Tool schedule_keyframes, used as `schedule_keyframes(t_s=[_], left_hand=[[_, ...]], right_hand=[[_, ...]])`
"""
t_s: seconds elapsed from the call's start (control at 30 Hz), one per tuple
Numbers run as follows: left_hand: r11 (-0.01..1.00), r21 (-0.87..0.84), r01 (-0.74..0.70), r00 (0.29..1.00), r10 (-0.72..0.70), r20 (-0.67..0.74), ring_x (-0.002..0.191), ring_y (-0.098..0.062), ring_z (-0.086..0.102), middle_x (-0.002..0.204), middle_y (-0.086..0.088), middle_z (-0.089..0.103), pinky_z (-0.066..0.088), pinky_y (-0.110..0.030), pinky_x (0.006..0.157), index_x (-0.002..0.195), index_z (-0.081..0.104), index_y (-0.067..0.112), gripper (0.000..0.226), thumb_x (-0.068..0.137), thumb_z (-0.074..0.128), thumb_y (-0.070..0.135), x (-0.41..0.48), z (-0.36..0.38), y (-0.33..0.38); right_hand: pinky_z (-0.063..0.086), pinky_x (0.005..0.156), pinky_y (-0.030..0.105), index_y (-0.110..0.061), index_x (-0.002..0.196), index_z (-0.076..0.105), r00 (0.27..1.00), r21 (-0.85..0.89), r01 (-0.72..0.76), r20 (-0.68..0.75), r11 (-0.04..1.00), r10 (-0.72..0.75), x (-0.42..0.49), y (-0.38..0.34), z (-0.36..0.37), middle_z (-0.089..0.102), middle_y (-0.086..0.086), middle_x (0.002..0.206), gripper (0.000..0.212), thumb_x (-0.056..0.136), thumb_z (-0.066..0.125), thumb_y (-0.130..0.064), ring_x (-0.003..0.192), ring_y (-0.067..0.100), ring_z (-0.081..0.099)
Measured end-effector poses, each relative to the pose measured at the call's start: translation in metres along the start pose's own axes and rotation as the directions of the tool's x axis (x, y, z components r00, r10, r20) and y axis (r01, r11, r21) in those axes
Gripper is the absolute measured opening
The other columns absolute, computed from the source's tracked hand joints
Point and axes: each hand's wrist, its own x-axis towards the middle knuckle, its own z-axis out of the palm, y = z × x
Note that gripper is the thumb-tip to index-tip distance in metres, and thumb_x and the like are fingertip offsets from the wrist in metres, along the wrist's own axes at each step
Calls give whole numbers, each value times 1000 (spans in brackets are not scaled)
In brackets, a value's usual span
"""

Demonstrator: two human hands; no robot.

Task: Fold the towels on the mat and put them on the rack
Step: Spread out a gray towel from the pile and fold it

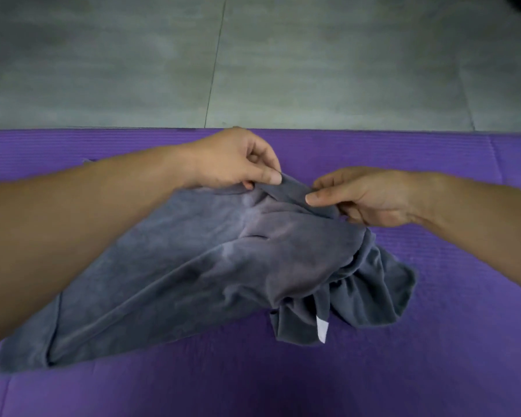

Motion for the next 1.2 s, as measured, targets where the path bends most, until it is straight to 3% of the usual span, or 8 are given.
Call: schedule_keyframes(t_s=[0.2,0.4,0.57,0.67,0.77,0.9,1.1,1.2], left_hand=[[998,-19,57,996,-58,-63,60,-4,60,79,-7,70,50,-18,59,84,73,16,6,86,78,13,3,-5,-14],[993,-34,112,992,-113,-48,71,-27,65,80,-13,75,51,-39,70,84,73,16,5,87,77,18,3,7,-28],[993,-19,116,991,-117,-63,75,-27,71,78,-5,77,56,-37,75,93,68,7,7,91,73,13,5,11,-25],[983,159,93,995,-86,-48,103,-31,71,104,7,74,53,-50,95,102,69,23,16,88,77,22,11,19,-12],[999,10,-34,999,34,-1,119,-9,65,122,17,69,47,-35,109,118,66,31,36,85,80,30,13,29,12],[982,-154,-108,994,109,-3,85,-11,64,95,-9,76,53,-35,85,93,74,21,14,83,76,32,10,37,31],[969,-229,-87,996,93,17,48,1,53,57,11,63,41,-11,47,83,64,11,10,92,70,13,3,32,33],[972,-215,-93,995,99,15,47,3,54,57,11,63,41,-9,45,83,64,11,11,93,68,9,1,28,36]], right_hand=[[54,61,22,-11,86,69,988,-60,-130,73,990,134,-24,13,-20,72,4,85,12,90,66,-23,74,14,70],[43,53,23,-14,80,61,992,-579,-81,-125,811,10,-37,-2,-33,56,-3,65,22,88,75,-29,58,10,51],[49,65,19,-18,81,72,965,-103,200,-153,974,-215,-42,-1,-34,68,2,72,20,64,82,-21,64,10,60],[48,73,23,-19,77,73,922,-255,237,-246,937,-300,-37,1,-30,66,-1,70,18,62,82,-23,67,10,59],[46,67,28,-16,77,68,867,-367,272,-308,890,-392,-34,-2,-22,62,-2,65,17,72,84,-13,63,12,56],[44,62,30,-17,74,60,814,-364,367,-319,856,-485,-36,-4,-17,55,-4,61,24,79,82,-8,62,17,49],[35,50,20,-19,62,53,916,-250,355,-98,901,-389,-46,-7,-17,45,-3,56,35,72,82,-35,51,10,39],[35,50,19,-20,59,50,938,-254,310,-73,916,-338,-50,-10,-20,42,-4,53,36,68,78,-40,50,10,37]])
